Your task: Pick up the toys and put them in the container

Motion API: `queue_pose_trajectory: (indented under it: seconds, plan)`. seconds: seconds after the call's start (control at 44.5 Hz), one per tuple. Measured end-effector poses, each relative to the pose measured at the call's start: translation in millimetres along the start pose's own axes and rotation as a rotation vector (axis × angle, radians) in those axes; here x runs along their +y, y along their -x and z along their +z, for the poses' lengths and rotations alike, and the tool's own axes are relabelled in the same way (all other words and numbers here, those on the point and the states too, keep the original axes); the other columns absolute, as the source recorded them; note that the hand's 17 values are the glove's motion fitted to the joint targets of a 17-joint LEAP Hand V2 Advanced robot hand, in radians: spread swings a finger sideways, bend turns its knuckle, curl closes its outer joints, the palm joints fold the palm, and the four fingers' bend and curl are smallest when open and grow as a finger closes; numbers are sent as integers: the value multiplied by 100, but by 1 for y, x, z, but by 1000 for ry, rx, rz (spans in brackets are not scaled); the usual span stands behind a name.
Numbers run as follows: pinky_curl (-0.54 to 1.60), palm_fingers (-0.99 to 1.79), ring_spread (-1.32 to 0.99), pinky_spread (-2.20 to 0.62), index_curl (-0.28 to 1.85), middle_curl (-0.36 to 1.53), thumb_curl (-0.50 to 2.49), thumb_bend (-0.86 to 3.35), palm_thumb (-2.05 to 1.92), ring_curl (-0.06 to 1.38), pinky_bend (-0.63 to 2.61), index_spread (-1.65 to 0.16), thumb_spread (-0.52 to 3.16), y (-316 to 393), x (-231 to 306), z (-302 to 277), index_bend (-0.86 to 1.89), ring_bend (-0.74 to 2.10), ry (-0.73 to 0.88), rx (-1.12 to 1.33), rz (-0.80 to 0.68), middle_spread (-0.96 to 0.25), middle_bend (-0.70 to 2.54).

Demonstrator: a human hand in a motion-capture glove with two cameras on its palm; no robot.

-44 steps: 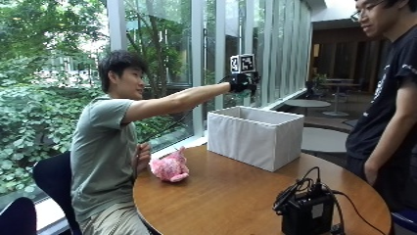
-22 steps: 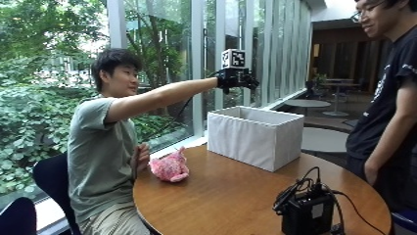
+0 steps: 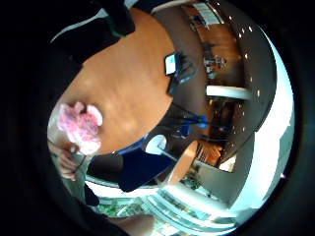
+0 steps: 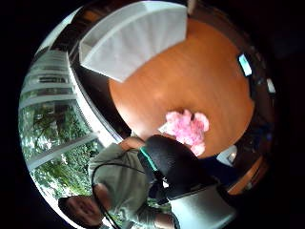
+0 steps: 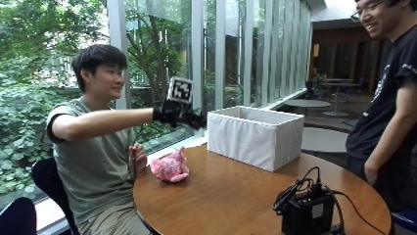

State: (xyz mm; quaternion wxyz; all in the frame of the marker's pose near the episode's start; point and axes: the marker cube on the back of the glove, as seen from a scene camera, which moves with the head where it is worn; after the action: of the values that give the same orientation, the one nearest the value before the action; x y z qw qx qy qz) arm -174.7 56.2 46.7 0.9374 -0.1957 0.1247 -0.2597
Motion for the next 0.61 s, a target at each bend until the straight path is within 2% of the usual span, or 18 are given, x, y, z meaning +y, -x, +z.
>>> queue_pose_trajectory:
  seconds: [0.045,0.112,0.157,0.225,0.337,0.36,0.427,0.472,0.607]
  plan:
    - [41,-21,-8,1,28,43,39,-5,-5,38,100,-21,110,-29,11,36,4,46,29,-17,52,-5,17]
    - [40,-19,-8,1,26,42,37,-5,-5,38,99,-20,109,-51,7,82,4,47,49,-127,371,-4,18]
    - [39,-19,-8,1,24,42,37,-5,-5,38,99,-19,109,-54,4,113,4,47,77,-146,480,-3,18]
    - [39,-18,-8,1,22,42,36,-5,-5,38,98,-18,108,-43,4,166,5,47,121,-115,441,-2,18]
    - [38,-3,-11,-2,19,43,36,-1,2,40,96,-19,110,6,-1,218,6,57,17,-177,170,-3,25]
    - [37,15,-14,-5,20,47,37,2,7,42,91,-19,112,8,-2,218,10,63,-12,-177,160,-6,36]
    - [33,36,-20,-12,17,50,38,4,13,41,88,-20,116,8,-7,216,8,74,-92,-139,179,-12,49]
    - [32,59,-24,-17,16,54,39,9,21,44,89,-20,120,12,-12,215,7,86,-148,-92,183,-17,62]
    - [35,91,-31,-25,17,62,50,22,48,51,94,-20,118,7,-28,212,16,104,-236,-65,193,-24,77]
